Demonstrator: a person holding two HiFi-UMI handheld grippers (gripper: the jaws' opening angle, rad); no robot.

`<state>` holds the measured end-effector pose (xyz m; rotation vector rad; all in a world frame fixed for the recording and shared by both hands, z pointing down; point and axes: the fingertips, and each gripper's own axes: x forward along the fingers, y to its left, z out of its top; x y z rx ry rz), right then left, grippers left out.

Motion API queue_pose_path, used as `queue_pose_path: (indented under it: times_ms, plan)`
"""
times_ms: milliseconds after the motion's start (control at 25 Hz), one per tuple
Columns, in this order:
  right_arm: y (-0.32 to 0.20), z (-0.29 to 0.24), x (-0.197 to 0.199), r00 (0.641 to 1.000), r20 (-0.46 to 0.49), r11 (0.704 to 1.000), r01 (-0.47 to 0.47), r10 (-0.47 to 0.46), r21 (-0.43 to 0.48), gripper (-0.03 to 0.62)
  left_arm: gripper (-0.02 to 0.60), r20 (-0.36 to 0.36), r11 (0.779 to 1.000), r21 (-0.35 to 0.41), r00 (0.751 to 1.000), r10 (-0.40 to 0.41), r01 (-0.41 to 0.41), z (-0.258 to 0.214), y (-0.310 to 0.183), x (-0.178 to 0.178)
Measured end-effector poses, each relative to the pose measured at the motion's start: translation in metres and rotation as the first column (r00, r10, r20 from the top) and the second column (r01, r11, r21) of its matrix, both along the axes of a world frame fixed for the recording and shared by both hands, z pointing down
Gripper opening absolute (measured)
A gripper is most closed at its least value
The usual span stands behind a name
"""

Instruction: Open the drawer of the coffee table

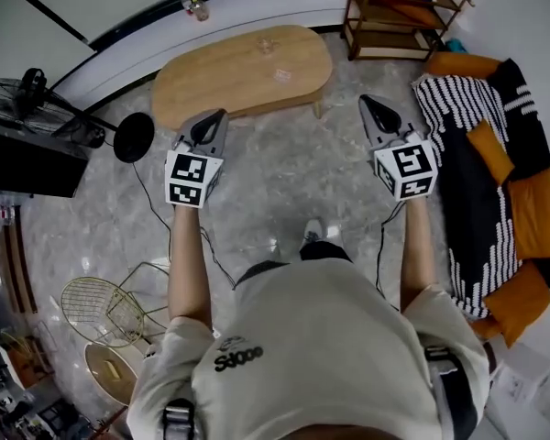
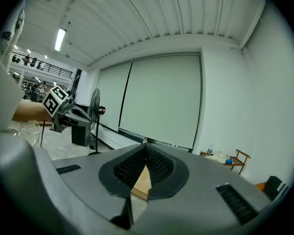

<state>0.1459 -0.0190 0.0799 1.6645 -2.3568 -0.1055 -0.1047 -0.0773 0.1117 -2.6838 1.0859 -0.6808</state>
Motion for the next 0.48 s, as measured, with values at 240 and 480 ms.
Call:
queue_pose_path:
  times_ms: [240, 480]
  plan:
    - [-0.049, 0.016, 0.025, 0.997, 0.071, 0.997, 0.045, -0.041, -0.061, 0.005, 0.015, -0.015, 0.998, -0.034, 0.998, -0.057, 0.057, 0.013, -0.038, 0.012]
    - [-0.098, 0.037, 0.037, 0.994, 0.102, 0.994, 0.045, -0.034, -0.104, 0.006, 0.015, -0.036, 0.99, -0.048, 0.991, -0.132, 0.13, 0.03, -0.081, 0.004]
